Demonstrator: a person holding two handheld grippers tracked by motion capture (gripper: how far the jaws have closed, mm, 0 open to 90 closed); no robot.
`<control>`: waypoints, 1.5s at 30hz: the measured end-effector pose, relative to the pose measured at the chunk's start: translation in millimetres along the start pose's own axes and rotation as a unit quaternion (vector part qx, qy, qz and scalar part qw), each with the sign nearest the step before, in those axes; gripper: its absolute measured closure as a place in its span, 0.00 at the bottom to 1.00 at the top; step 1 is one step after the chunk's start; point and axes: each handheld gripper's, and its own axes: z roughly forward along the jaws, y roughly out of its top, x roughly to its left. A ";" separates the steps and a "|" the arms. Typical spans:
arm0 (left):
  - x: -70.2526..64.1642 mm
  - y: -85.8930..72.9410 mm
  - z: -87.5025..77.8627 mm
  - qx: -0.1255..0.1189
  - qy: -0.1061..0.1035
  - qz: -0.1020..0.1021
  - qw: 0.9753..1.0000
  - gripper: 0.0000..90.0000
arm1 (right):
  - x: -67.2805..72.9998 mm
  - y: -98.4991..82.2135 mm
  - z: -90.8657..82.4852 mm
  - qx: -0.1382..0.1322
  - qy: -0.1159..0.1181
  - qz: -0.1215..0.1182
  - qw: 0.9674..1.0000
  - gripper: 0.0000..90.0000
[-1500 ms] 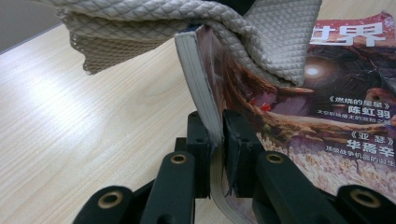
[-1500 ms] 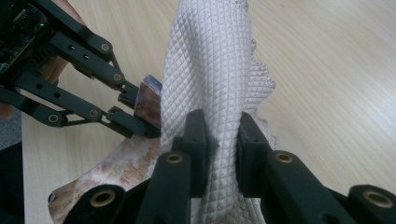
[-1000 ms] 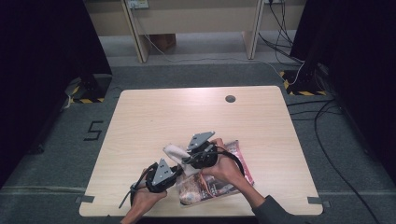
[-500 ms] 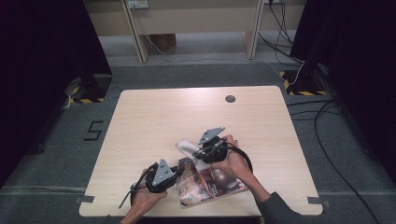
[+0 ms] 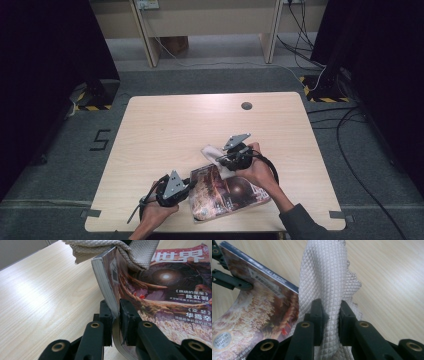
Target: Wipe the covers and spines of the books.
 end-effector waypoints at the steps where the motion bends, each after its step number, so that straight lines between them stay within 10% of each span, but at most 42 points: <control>1: 0.0 0.1 -0.2 0.001 0.000 0.000 1.000 0.90 | 2.6 1.6 -0.4 -0.004 0.004 -0.005 1.000 0.87; 7: -0.1 -0.1 -0.2 0.002 0.000 0.001 1.000 0.90 | 14.8 9.7 -0.4 -0.005 0.009 -0.022 1.000 0.86; 32: -1.0 0.5 -0.3 0.002 0.001 0.005 1.000 0.89 | -43.0 -28.0 1.8 0.036 -0.047 0.042 0.997 0.86; 45: -1.2 0.5 -0.8 0.001 0.002 0.005 1.000 0.89 | -24.9 -16.5 -0.5 0.020 -0.016 0.016 1.000 0.86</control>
